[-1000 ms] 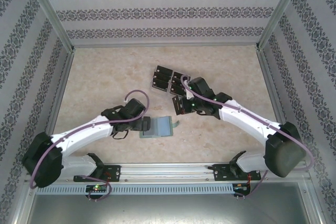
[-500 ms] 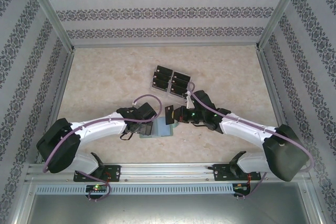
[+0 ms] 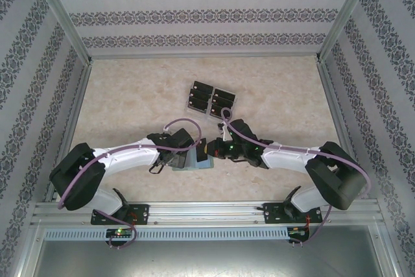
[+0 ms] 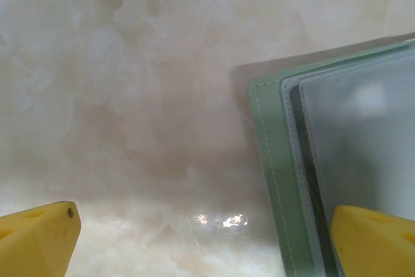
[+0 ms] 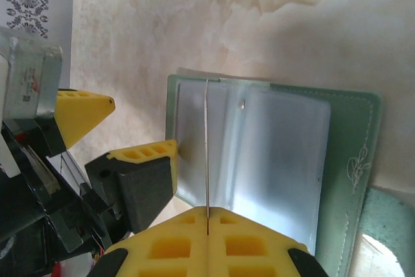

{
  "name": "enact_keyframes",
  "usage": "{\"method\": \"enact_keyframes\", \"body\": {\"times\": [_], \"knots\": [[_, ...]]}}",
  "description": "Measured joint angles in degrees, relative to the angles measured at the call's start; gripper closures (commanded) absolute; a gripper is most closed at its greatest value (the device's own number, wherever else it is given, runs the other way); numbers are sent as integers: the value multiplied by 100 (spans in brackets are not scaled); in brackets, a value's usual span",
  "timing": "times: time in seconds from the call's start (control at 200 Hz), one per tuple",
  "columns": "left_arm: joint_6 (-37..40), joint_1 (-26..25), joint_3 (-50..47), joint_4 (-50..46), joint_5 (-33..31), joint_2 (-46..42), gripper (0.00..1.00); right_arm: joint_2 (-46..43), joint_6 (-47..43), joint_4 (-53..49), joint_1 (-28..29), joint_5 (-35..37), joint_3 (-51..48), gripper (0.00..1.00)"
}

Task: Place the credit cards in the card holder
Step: Insert the credit card into the card slot.

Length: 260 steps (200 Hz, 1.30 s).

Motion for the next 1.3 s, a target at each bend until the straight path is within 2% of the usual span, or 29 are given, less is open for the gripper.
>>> {"method": "enact_keyframes", "body": {"times": [1.299], "knots": [[-162,0,-74,-326,-184,-208,0,1152,765,1899,177,-249,-378,100]]}}
